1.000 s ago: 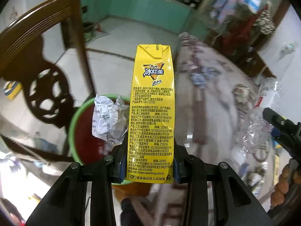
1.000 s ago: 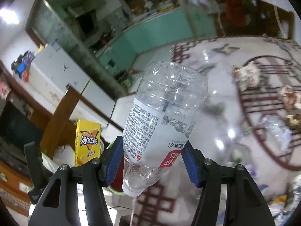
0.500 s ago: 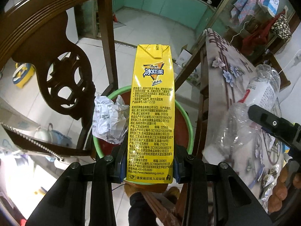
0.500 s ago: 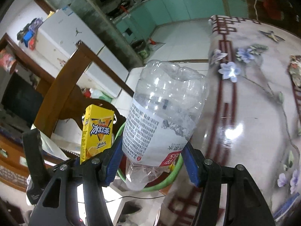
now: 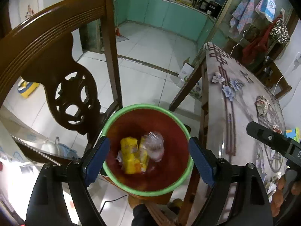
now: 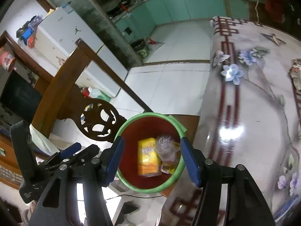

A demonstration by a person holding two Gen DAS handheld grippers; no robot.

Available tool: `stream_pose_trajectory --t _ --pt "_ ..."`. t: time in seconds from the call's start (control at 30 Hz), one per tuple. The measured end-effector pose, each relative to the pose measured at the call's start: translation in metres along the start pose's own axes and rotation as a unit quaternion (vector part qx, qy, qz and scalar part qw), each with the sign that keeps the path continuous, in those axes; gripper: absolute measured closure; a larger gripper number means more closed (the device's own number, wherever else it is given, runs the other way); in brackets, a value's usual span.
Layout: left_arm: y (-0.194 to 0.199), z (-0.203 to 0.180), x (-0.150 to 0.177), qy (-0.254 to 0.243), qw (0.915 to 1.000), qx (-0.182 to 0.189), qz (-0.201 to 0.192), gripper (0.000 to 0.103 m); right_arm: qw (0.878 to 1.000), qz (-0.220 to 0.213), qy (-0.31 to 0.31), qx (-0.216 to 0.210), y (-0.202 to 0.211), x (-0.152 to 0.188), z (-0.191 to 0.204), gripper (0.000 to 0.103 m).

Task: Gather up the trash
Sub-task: 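Carry carton and bottle to the red bin and release both, then grasp white printed wrapper with left tool while right tool grasps blue snack bag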

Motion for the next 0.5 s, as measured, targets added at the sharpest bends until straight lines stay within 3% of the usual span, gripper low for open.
stream_pose_trajectory --t 0.23,0.5 --pt "0.003 -0.049 0.007 -0.037 0.9989 0.030 0.004 0.018 0.998 -0.043 -0.010 0.043 0.066 0.001 -0.041 0.043" --pt "0.010 -0.142 0.027 -0.096 0.9911 0.091 0.014 0.018 0.988 -0.069 -0.050 0.131 0.164 0.018 -0.140 0.043"
Point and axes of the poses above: each gripper's, at about its wrist camera, not at the fingertips, and y roughly against the way its jaws point, z to its left, x to its underside, the point moved 2 cm from there along -y, roughly the way its jaws point, and after that the axes turned 12 degrees about -z, right-handed, at the moved point
